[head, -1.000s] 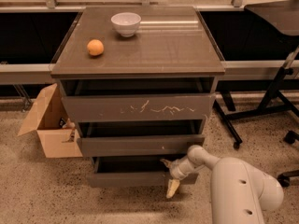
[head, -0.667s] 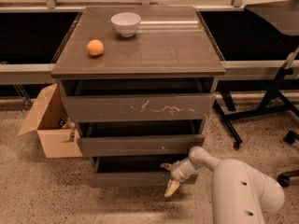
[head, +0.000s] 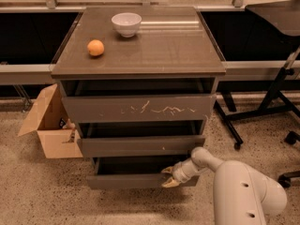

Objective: Open bottom drawer

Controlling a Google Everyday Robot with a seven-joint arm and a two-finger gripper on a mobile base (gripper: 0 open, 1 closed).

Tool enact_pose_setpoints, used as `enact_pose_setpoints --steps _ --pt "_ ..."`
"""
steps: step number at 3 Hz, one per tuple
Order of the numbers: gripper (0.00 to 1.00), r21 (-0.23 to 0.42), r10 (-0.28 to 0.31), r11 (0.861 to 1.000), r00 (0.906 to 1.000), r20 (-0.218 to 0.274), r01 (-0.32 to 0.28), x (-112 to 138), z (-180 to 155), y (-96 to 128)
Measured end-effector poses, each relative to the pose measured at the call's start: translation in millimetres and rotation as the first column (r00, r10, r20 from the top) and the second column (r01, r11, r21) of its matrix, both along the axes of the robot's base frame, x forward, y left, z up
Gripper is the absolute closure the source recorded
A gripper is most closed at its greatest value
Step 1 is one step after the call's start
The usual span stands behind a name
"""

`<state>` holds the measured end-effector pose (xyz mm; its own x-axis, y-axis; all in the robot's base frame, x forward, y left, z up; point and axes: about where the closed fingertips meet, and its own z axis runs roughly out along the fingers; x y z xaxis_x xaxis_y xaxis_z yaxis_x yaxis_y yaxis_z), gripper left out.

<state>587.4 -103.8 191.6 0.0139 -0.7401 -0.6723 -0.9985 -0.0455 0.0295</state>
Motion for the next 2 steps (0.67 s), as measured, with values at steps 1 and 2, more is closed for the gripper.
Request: enact_pose_setpoints --steps 1,2 --pt "0.87 0.008 -0.001 1.0 0.9999 -0.011 0.001 -0.3 1.1 -0.9" --pt "1.0 0.015 0.001 1.0 0.9999 -0.016 0.0 -0.2 2.2 -1.3"
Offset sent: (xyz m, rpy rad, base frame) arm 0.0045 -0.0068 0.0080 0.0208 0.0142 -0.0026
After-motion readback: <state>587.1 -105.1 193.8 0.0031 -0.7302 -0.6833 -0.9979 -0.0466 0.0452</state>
